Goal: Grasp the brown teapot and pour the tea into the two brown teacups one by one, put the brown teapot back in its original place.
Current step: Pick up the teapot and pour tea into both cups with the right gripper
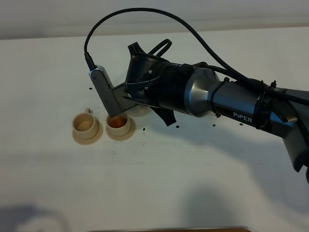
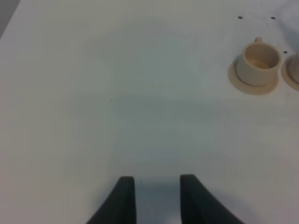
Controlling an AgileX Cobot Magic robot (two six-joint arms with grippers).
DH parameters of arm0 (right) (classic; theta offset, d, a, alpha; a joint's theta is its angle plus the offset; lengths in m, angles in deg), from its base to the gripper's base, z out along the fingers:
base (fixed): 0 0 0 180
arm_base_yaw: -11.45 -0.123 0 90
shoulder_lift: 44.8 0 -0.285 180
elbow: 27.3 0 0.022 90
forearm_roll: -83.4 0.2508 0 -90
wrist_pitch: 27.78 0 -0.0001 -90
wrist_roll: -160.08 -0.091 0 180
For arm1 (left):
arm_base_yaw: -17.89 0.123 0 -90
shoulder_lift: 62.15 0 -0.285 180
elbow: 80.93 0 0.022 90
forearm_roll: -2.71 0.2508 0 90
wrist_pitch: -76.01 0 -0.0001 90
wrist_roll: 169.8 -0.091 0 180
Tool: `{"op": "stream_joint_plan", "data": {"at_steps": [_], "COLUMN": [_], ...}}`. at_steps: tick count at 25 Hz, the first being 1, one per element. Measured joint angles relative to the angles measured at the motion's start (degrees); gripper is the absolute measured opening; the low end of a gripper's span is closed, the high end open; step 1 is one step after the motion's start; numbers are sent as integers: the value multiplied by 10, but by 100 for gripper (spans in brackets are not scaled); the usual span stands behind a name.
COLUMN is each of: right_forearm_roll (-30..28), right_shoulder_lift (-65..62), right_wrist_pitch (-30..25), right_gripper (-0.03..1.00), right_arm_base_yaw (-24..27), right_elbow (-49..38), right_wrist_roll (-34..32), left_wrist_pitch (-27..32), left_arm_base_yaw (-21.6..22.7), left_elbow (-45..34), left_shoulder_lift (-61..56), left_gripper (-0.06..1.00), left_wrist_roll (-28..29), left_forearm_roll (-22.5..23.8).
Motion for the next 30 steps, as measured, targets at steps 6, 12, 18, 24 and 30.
{"op": "stream_joint_plan", "data": {"at_steps": [6, 12, 18, 24, 30], "right_forearm_roll": [-9, -19, -29, -43, -49], "right_shoulder_lift": [0, 0, 0, 0, 0], "right_wrist_pitch": [-2, -6, -9, -15, -15], "right_gripper": [9, 9, 9, 9, 9], "right_arm_base_yaw": [0, -1, -6, -6, -9], "right_elbow": [0, 0, 0, 0, 0], "right_wrist_roll": [0, 1, 2, 2, 5], "left_wrist_pitch": [0, 0, 0, 0, 0], "left_arm_base_yaw": [0, 0, 0, 0, 0], "left_elbow": [0, 0, 0, 0, 0], "left_shoulder_lift": [0, 0, 0, 0, 0], "left_gripper": [30, 30, 30, 30, 30], "left_wrist_roll": [0, 0, 0, 0, 0], "left_forearm_roll": [0, 0, 0, 0, 0]}}
